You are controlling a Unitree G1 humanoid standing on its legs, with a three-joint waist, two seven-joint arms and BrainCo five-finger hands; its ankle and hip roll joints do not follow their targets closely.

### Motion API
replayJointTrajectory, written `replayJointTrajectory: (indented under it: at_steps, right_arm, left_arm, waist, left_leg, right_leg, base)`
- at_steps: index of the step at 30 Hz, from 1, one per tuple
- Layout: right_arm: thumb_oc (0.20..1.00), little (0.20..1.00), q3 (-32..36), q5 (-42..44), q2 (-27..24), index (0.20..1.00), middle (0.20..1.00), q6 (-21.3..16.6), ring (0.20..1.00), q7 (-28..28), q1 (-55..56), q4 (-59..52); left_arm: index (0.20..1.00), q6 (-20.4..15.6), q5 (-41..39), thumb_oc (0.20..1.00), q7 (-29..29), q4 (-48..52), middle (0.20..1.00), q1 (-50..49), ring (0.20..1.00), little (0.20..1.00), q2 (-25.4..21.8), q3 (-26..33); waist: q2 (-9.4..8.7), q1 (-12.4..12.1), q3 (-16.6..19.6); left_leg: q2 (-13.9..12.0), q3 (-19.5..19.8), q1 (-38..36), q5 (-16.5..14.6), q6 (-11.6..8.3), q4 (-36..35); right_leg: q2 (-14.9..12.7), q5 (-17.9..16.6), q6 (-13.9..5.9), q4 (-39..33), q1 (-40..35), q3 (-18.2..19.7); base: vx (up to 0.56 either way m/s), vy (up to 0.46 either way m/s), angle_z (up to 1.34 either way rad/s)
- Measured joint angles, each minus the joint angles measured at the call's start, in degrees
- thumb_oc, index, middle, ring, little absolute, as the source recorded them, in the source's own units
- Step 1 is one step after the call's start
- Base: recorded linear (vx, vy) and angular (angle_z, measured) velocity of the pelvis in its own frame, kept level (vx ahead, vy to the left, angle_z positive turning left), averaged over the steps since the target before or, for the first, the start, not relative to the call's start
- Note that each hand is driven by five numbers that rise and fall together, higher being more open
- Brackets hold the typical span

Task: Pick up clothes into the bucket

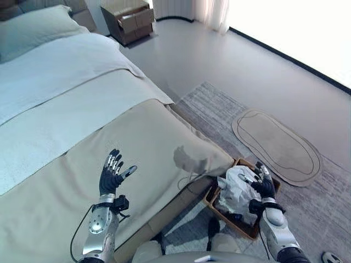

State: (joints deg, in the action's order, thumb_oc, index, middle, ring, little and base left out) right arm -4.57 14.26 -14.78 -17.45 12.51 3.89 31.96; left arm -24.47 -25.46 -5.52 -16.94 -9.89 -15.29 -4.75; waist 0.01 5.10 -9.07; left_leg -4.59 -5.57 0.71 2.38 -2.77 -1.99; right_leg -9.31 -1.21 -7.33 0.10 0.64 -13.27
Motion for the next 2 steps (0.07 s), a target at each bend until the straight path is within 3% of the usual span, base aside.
replayJointTrajectory:
  at_steps: [2]
  right_arm:
    - [1.0,1.0,-0.8,-0.2,0.7,1.0,1.0,0.1,1.0,0.0,0.7,0.0]
  left_arm:
    - [1.0,0.2,0.0,1.0,-0.3,-0.5,1.0,-0.7,1.0,1.0,0.2,-0.1]
  waist:
    - [-0.11,0.0,1.5]
  left_leg:
    - [-0.1,-0.1,-0.7,0.1,-0.1,-0.7]
  right_leg:
    - [0.2,-0.2,-0.1,-0.9,-0.7,0.0]
  base:
    - [-0.01,0.015,-0.04]
